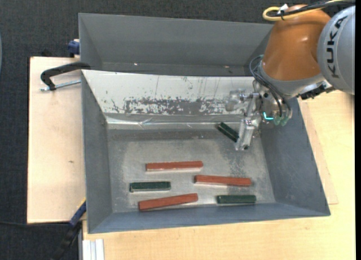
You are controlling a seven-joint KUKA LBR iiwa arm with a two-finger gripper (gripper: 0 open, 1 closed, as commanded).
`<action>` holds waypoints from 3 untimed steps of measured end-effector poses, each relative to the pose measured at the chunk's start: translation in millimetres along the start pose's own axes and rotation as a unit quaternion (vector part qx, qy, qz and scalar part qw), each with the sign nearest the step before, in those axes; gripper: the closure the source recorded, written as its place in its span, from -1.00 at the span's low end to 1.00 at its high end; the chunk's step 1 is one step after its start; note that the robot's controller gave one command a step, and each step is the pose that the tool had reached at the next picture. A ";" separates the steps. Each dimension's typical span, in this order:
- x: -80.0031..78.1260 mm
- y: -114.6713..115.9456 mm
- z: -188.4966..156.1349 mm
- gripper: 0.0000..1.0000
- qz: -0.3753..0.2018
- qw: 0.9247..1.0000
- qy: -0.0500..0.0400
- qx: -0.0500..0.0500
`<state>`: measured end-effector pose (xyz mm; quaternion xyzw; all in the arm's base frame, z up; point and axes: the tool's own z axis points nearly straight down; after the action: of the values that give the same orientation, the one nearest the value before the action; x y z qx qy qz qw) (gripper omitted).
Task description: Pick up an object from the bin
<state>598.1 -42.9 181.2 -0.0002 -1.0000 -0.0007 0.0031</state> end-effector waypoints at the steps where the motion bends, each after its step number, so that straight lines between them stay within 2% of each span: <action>1: -1.8 0.0 -4.7 -1.00 0.000 1.000 -0.004 0.000; 2: 0.4 -10.5 52.9 -1.00 0.058 0.998 -0.005 0.000; 3: 1.1 -26.6 57.6 -1.00 0.079 0.997 -0.005 0.000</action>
Offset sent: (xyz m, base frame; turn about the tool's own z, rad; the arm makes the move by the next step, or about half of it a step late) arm -0.0057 -0.0224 -0.1112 0.2279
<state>596.6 -69.4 123.6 -0.0788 -0.9969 -0.0008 -0.0014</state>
